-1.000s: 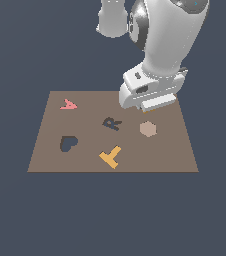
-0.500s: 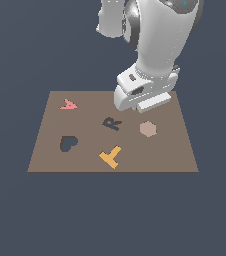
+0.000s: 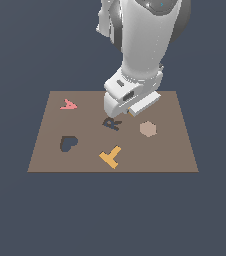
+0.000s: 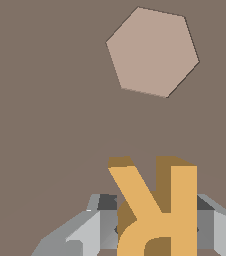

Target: Insert a designated object into the corresponding slot on a board.

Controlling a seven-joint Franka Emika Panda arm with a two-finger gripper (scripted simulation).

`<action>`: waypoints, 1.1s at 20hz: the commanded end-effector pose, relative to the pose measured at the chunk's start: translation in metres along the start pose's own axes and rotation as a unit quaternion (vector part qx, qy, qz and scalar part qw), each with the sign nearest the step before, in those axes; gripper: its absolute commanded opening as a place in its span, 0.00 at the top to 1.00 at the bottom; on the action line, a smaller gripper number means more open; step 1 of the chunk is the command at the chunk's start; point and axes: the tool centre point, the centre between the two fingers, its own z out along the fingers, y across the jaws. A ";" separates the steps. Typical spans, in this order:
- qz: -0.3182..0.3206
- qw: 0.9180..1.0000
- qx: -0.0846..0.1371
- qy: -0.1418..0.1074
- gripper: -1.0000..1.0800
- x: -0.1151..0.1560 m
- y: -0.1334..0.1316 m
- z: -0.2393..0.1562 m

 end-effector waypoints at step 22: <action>-0.238 0.971 0.000 0.000 1.00 0.003 0.085 -0.006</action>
